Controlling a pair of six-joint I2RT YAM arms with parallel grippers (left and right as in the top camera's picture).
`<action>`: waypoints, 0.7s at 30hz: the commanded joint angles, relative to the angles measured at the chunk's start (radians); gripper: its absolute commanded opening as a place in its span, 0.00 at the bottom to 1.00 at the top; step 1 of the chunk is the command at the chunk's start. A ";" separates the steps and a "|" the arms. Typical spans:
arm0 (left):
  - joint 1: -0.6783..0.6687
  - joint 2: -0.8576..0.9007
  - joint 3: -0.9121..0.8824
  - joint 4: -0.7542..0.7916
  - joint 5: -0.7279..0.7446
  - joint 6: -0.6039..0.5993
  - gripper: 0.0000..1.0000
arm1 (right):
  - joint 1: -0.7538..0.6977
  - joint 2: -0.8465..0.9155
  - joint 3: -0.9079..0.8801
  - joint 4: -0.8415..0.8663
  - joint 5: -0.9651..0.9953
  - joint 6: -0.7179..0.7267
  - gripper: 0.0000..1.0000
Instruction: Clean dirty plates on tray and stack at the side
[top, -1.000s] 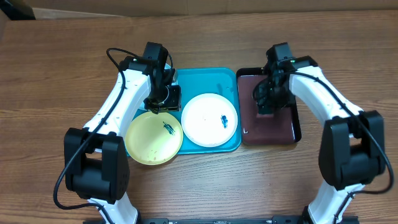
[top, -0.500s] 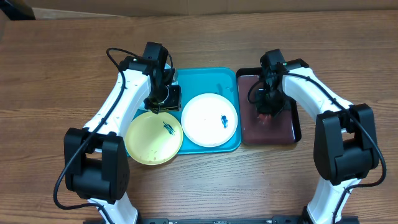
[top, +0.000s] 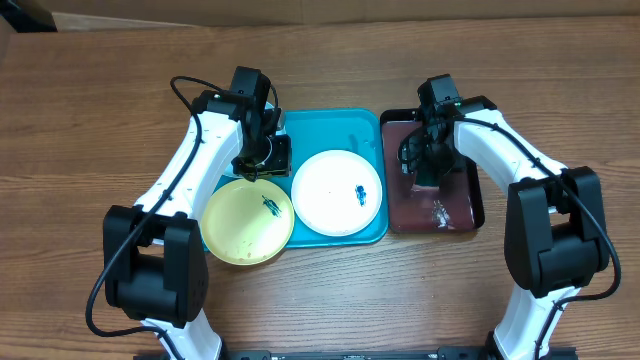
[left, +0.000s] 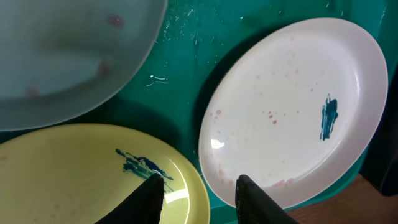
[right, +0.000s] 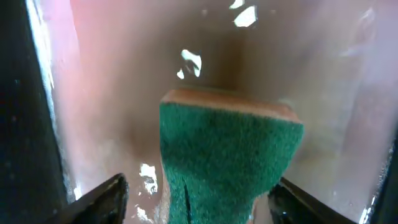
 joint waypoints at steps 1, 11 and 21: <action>-0.020 0.011 0.007 0.016 -0.037 -0.021 0.40 | -0.003 0.003 -0.003 0.016 0.012 0.003 0.73; -0.033 0.011 -0.010 0.062 -0.040 -0.021 0.40 | -0.003 0.003 -0.008 0.112 0.012 0.004 0.04; -0.041 0.011 -0.098 0.143 -0.077 -0.021 0.33 | -0.005 0.003 -0.008 0.125 0.013 0.037 0.51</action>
